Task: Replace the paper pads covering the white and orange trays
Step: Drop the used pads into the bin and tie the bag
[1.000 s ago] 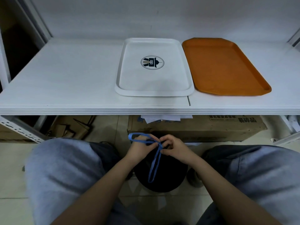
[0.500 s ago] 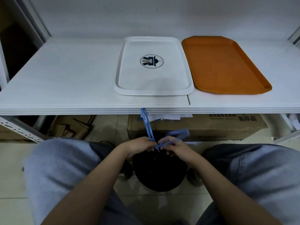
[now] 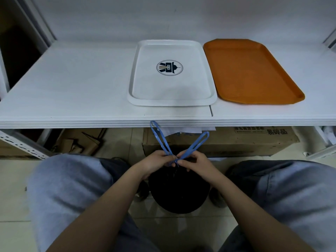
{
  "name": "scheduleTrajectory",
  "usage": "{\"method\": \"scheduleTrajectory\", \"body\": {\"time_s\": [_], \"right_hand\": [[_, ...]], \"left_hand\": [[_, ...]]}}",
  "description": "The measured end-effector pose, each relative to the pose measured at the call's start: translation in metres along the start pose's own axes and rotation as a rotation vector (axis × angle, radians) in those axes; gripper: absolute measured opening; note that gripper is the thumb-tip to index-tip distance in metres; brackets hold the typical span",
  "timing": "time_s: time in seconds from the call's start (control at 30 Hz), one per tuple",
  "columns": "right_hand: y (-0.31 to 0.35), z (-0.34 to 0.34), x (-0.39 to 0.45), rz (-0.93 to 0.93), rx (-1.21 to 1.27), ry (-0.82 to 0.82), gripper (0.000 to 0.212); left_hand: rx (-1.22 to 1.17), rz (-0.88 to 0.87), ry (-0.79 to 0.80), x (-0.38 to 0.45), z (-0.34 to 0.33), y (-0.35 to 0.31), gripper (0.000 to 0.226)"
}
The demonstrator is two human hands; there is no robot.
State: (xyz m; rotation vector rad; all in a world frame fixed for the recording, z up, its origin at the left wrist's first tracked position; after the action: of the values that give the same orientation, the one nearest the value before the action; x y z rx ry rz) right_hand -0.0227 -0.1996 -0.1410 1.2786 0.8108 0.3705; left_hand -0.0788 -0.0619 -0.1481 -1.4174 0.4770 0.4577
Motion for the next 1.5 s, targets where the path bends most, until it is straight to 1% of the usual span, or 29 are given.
{"method": "scheduleTrajectory", "body": {"time_s": [0.07, 0.1, 0.17, 0.23, 0.37, 0.47, 0.57, 0.67, 0.8, 0.9, 1.0, 1.07, 1.17, 1.23, 1.3, 1.33, 1.43, 1.5], "right_hand": [[0.004, 0.0, 0.001, 0.084, -0.032, -0.079, 0.008], [0.006, 0.002, 0.001, 0.114, -0.063, -0.12, 0.006], [0.01, 0.005, 0.001, 0.145, -0.112, -0.184, 0.011], [0.013, 0.007, 0.0, 0.149, -0.087, -0.211, 0.015], [0.014, 0.009, 0.001, 0.13, -0.075, -0.206, 0.016], [0.013, 0.01, -0.001, 0.133, -0.042, -0.211, 0.015], [0.013, 0.012, -0.001, 0.136, 0.002, -0.221, 0.017], [0.01, 0.01, 0.001, 0.114, 0.013, -0.223, 0.02], [0.006, 0.007, 0.002, 0.087, 0.034, -0.248, 0.02], [0.007, 0.005, 0.001, 0.084, 0.082, -0.268, 0.02], [0.009, 0.002, -0.002, 0.117, 0.106, -0.279, 0.02], [0.011, 0.002, -0.006, 0.164, 0.046, -0.298, 0.019], [0.012, 0.003, -0.013, 0.243, -0.166, -0.31, 0.017], [0.011, 0.002, -0.018, 0.295, -0.299, -0.303, 0.013], [0.011, 0.0, -0.023, 0.337, -0.378, -0.29, 0.01], [0.012, -0.002, -0.025, 0.364, -0.422, -0.28, 0.012], [0.015, -0.009, -0.03, 0.479, -0.597, -0.251, 0.033], [0.016, -0.012, -0.033, 0.558, -0.688, -0.245, 0.033]], "left_hand": [[-0.008, -0.004, -0.014, 0.0, 0.001, 0.0, 0.021], [-0.002, -0.016, -0.021, 0.0, 0.001, 0.0, 0.021], [0.018, -0.049, -0.023, -0.001, 0.001, -0.003, 0.024], [0.018, -0.062, -0.005, -0.002, -0.001, -0.007, 0.029], [0.03, -0.063, 0.006, -0.003, -0.005, -0.01, 0.032], [-0.003, -0.022, -0.02, -0.001, -0.005, -0.006, 0.03], [-0.049, 0.019, -0.027, 0.001, -0.003, -0.002, 0.032], [-0.072, -0.044, -0.078, 0.004, -0.002, -0.003, 0.032], [0.037, -0.161, -0.152, 0.008, -0.004, -0.004, 0.03], [0.076, -0.184, -0.193, 0.011, -0.003, -0.003, 0.029], [0.093, -0.158, -0.215, 0.011, 0.0, -0.003, 0.029], [-0.01, -0.123, -0.217, 0.008, 0.001, -0.005, 0.03], [-0.171, -0.05, -0.259, 0.003, 0.005, -0.003, 0.032], [-0.176, 0.015, -0.245, 0.0, 0.005, -0.001, 0.033], [-0.142, 0.055, -0.208, -0.003, 0.005, 0.0, 0.034], [-0.151, 0.062, -0.184, -0.004, 0.005, 0.0, 0.034], [-0.221, 0.03, -0.075, -0.006, 0.005, 0.001, 0.026], [-0.221, -0.007, -0.018, -0.008, 0.005, 0.001, 0.017]]}}
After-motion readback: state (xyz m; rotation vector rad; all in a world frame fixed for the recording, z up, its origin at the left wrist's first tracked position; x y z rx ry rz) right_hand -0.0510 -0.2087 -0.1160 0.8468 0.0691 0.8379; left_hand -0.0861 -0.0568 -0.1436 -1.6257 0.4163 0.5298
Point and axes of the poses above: each hand's wrist, its own x-axis towards the middle knuckle, its own z-axis out of the back of the hand, y = z × x, the point moved 5 cm from there along x, towards the middle knuckle, and after that the axes turned 4 degrees about x, right-handed, at the moved point
